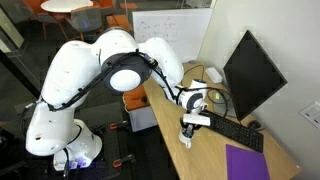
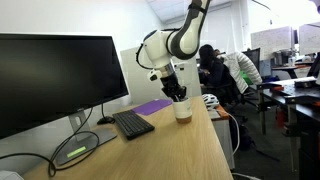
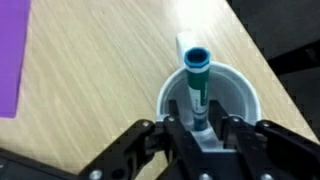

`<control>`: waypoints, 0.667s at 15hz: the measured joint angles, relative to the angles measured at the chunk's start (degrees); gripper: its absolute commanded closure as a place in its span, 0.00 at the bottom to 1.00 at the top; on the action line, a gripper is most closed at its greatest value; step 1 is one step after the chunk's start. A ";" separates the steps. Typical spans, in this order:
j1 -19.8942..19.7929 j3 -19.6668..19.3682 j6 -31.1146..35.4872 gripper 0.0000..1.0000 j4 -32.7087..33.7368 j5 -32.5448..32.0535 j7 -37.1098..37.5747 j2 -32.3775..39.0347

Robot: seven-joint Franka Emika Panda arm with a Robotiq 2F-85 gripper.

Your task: Take the marker from the cup and put it on the table

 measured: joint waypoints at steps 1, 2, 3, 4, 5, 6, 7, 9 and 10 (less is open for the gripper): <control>-0.18 0.27 -1.25 0.52 0.19 0.02 -1.13 0.00; -0.25 0.46 -3.00 0.59 0.45 0.04 -2.33 0.00; -0.25 0.59 -5.01 0.76 0.77 0.05 -3.34 0.00; -0.25 0.67 -6.85 0.69 1.13 0.05 -4.06 0.01; -0.21 0.69 -8.24 0.86 1.49 -0.08 -4.56 0.02; -0.19 0.69 -9.11 0.93 1.84 -0.28 -4.75 0.04; -0.13 0.69 -9.24 1.00 2.04 -1.11 -4.77 0.06; 0.13 0.73 -9.17 0.95 2.18 -2.56 -4.76 0.08; 0.28 0.79 -9.15 0.95 2.20 -3.06 -4.76 0.08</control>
